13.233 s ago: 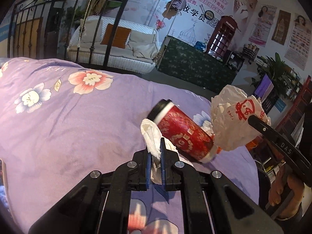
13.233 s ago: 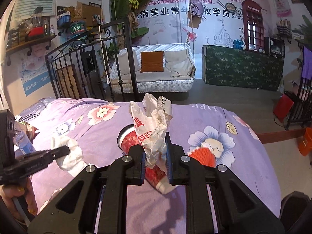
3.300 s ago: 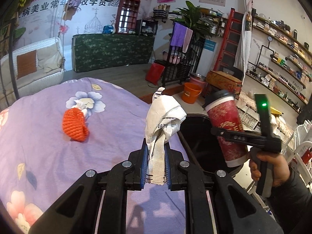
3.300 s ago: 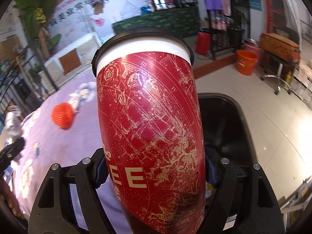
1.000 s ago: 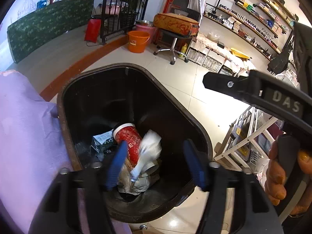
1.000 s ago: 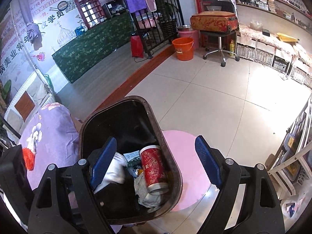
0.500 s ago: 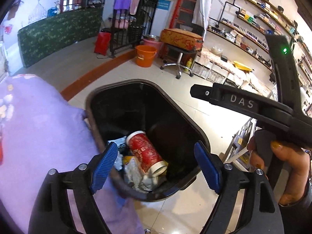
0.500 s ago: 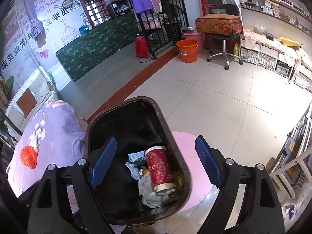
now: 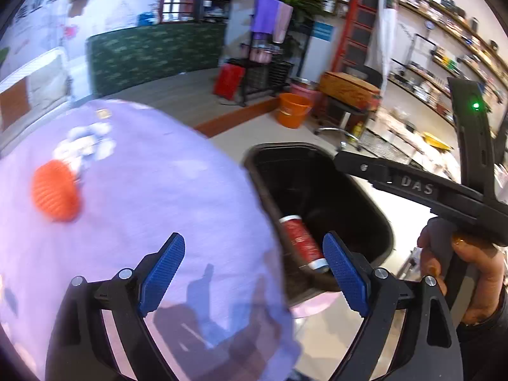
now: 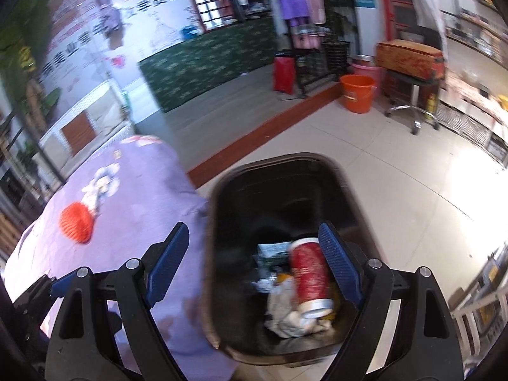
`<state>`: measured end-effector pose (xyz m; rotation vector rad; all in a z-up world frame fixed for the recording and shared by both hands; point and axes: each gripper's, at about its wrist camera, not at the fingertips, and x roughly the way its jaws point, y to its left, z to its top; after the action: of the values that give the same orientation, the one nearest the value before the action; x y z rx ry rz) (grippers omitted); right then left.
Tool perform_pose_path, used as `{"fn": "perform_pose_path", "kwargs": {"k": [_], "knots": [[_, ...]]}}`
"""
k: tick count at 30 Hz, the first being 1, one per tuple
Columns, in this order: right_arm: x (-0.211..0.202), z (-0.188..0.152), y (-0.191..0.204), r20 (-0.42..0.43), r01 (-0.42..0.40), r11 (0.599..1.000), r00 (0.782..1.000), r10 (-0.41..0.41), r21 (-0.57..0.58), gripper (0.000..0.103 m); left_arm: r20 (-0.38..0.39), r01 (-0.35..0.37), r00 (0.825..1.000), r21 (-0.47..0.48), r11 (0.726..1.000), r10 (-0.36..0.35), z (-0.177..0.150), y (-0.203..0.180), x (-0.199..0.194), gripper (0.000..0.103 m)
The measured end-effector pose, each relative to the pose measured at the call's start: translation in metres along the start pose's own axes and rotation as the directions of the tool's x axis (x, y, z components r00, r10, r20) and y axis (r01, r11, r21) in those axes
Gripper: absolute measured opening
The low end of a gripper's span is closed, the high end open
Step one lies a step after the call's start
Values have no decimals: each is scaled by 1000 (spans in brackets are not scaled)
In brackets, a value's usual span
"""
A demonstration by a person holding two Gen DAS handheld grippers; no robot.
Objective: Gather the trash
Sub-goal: 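Move both grippers back from the bin to the table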
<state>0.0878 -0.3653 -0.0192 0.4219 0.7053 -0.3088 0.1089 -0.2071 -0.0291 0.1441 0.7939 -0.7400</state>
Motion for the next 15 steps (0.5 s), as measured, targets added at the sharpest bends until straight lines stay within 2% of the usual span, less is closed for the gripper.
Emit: {"fn": "perform_pose_path", "kwargs": {"k": [6, 12, 15], "knots": [[15, -10, 53, -48, -117, 988, 992, 113, -98, 83, 6, -112, 994, -96, 989, 113, -23, 48, -24, 87], [24, -21, 106, -83, -220, 954, 975, 207, -206, 83, -22, -245, 969, -201, 948, 246, -36, 105, -37, 87], [29, -25, 127, -99, -254, 937, 966, 237, -240, 83, -19, -289, 956, -238, 927, 293, -37, 129, -46, 87]]}}
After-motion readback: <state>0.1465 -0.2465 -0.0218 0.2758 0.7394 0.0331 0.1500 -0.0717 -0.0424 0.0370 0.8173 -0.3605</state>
